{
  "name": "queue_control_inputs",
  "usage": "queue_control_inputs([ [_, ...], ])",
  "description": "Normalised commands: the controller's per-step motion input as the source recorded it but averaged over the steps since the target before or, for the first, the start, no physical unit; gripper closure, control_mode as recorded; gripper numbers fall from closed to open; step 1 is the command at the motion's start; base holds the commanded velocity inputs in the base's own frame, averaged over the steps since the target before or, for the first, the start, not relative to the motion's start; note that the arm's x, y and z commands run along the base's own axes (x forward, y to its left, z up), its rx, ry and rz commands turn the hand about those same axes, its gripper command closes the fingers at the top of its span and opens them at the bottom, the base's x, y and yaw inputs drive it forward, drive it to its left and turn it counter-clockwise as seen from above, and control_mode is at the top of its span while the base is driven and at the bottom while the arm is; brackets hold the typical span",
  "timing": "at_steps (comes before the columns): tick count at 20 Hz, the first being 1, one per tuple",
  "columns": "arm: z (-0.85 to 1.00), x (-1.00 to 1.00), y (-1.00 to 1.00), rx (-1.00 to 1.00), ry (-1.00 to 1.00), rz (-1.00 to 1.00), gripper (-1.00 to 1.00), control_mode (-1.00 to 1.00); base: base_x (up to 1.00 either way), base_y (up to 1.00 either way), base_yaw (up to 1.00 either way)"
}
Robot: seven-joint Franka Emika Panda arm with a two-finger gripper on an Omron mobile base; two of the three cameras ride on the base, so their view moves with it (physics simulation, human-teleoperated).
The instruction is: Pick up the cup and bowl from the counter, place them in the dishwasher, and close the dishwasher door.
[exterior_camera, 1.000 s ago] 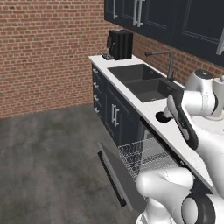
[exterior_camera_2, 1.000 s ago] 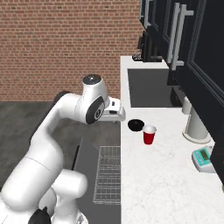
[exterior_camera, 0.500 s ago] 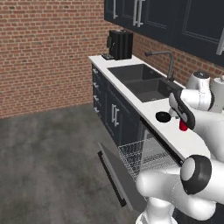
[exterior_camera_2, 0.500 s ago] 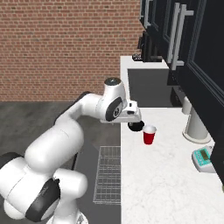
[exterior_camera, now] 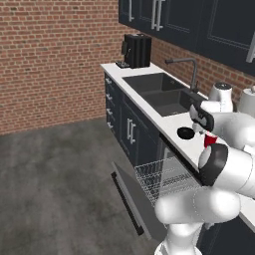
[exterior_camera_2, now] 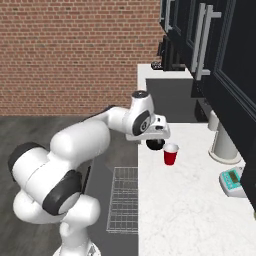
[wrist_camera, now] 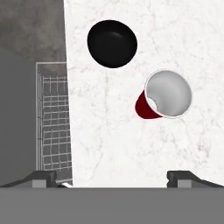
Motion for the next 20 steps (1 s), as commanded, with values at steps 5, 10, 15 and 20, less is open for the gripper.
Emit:
queue_control_inputs([
  [5, -0.27, 0.3, -0.49, 0.0, 0.0, 0.01, -1.0, -1.0, 0.0, 0.0, 0.0],
  [10, -0.26, 0.33, -0.21, 0.0, 0.0, 0.0, -1.0, -1.0, 0.0, 0.0, 0.0],
  [15, -0.24, 0.45, -0.03, 0.0, 0.0, 0.0, -1.0, -1.0, 0.0, 0.0, 0.0],
  [20, -0.19, 0.36, -0.1, 0.0, 0.0, 0.01, -1.0, -1.0, 0.0, 0.0, 0.0],
])
